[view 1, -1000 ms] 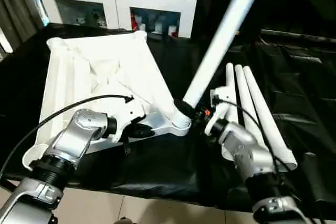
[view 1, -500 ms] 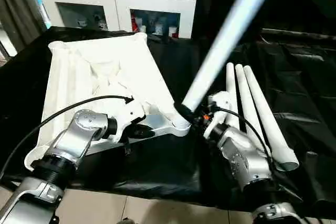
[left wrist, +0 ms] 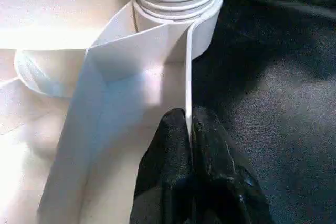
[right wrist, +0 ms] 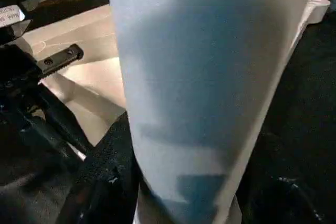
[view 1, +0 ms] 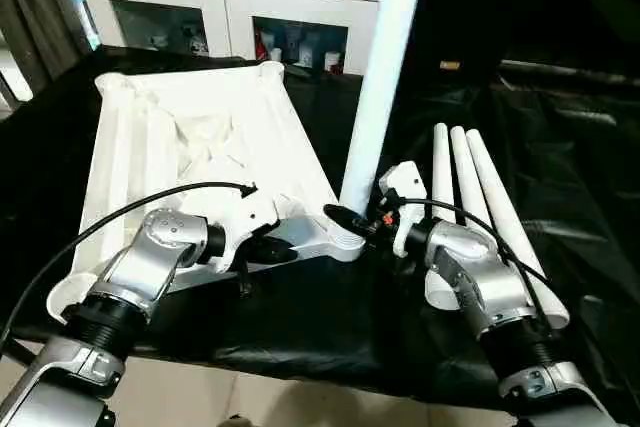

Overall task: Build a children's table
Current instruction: Insert table leg to table base

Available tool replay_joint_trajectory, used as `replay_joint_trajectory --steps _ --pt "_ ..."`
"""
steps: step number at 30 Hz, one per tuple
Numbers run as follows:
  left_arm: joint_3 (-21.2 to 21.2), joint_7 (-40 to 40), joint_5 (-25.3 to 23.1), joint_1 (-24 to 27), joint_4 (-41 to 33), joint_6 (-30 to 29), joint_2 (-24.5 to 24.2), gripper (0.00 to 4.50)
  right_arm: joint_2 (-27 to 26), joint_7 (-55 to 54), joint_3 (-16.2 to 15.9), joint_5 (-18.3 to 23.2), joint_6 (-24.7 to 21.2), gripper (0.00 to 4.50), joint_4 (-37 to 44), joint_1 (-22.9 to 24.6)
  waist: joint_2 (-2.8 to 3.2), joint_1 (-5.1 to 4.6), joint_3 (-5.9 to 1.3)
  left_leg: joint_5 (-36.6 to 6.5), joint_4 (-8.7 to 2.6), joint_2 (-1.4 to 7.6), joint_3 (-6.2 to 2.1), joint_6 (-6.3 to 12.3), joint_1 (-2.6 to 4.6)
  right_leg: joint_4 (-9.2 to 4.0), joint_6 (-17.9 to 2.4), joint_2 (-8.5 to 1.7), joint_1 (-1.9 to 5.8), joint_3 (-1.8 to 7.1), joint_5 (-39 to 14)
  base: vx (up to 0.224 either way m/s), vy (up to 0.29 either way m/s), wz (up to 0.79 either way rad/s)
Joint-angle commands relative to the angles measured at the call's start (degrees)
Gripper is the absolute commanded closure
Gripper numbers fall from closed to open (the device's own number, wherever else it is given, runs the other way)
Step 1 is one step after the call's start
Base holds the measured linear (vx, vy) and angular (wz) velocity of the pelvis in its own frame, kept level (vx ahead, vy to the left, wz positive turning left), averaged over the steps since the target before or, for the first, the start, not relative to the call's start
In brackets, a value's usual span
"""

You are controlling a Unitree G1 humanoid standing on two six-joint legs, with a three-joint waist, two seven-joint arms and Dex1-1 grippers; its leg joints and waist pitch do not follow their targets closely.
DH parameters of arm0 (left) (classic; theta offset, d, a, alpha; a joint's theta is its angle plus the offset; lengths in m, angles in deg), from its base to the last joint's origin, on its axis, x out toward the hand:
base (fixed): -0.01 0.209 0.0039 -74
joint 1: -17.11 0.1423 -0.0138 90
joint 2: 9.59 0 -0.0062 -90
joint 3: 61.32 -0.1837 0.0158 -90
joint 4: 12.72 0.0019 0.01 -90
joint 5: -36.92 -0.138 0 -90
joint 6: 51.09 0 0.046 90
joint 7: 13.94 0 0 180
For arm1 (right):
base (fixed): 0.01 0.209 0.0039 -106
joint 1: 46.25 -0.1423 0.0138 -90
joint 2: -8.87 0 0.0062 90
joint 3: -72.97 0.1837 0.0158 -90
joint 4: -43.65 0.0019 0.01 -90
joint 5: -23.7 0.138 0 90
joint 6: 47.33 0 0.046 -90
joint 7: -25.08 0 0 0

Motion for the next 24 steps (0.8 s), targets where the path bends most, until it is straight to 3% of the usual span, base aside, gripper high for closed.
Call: replay_joint_trajectory --steps 1,2,3,7,8,10,11,17,24 --pt "1.9 -3.4 0.7 -0.7 -1.9 0.8 0.8 4.5 0.1 3.0 -3.7 -1.6 -4.4 2.59 -3.6 2.5 -0.24 -0.26 -2.87 -19.5 -5.04 3.27 -1.2 -1.26 1.09 -5.61 -8.9 -5.21 1.3 2.89 -22.4 0.0 0.0 0.0" --pt "1.9 -3.5 0.6 -0.6 -1.9 0.9 0.9 4.5 0.1 3.0 -3.5 -1.6 -4.4 2.59 -4.0 2.4 -0.03 -0.09 -2.84 -19.5 -5.04 3.23 -1.24 -1.23 1.14 -5.61 -8.8 -5.3 1.24 2.94 -22.8 0.0 0.0 0.0" --pt "1.9 -3.7 0.6 -0.5 -2.0 1.1 0.9 4.5 0.1 3.3 -3.4 -1.4 -4.5 2.59 -4.4 2.5 -0.42 -0.16 -2.83 -19.4 -4.98 3.2 -1.18 -1.1 1.03 -5.71 -8.5 -5.35 1.26 2.96 -23.2 0.0 0.0 0.0" --pt "1.8 -3.0 0.8 0.3 -3.0 1.9 1.0 4.5 0.0 5.1 -2.5 -0.5 -3.8 2.59 -6.8 2.6 -0.39 -0.13 -2.8 -19.1 -4.99 3.23 -1.25 -0.91 0.96 -5.75 -8.2 -5.44 1.19 2.97 -23.9 0.0 0.0 0.0" --pt "1.8 -2.7 0.8 0.6 -3.4 2.1 0.9 4.5 0.2 5.7 -2.7 -0.6 -3.6 2.59 -7.1 2.7 -0.08 -0.09 -2.82 -19.4 -5.02 3.25 -1.32 -1.03 1.01 -5.8 -8.2 -5.48 1.18 2.96 -24.1 0.0 0.0 0.0" --pt "1.6 -2.1 0.6 0.7 -3.6 2.5 0.8 4.5 0.4 6.7 -3.0 -0.5 -3.3 2.59 -7.6 2.8 -0.31 -0.14 -2.86 -19.6 -5.07 3.3 -1.32 -1.11 1.02 -5.74 -8.3 -5.34 1.16 2.94 -23.4 0.0 0.0 0.0" --pt "1.3 -0.5 0.8 1.0 -4.1 3.4 0.4 4.5 0.8 8.6 -3.4 -0.3 -2.8 2.59 -7.7 3.2 -0.05 -0.09 -2.98 -19.5 -5.1 3.33 -1.31 -1.15 1.03 -5.69 -8.6 -5.34 1.24 2.95 -22.2 0.0 0.0 0.0" --pt "-0.2 5.0 1.5 1.9 -6.7 5.8 -1.9 4.5 2.2 12.1 -4.1 -0.6 0.3 2.59 -7.4 4.1 0.21 -0.03 -3.2 -17.4 -5.18 3.3 -1.1 -0.53 0.96 -5.24 -10.4 -5.08 1.63 2.89 -15.6 0.0 0.0 0.0" --pt "1.0 3.8 1.5 1.0 -5.5 4.7 -1.4 4.5 2.4 12.6 -3.8 -1.0 1.5 2.59 -8.3 4.3 0.09 -0.02 -3.17 -18.4 -5.27 3.37 -1.14 -0.98 1.12 -5.29 -10.9 -5.14 1.68 2.83 -16.4 0.0 0.0 0.0"
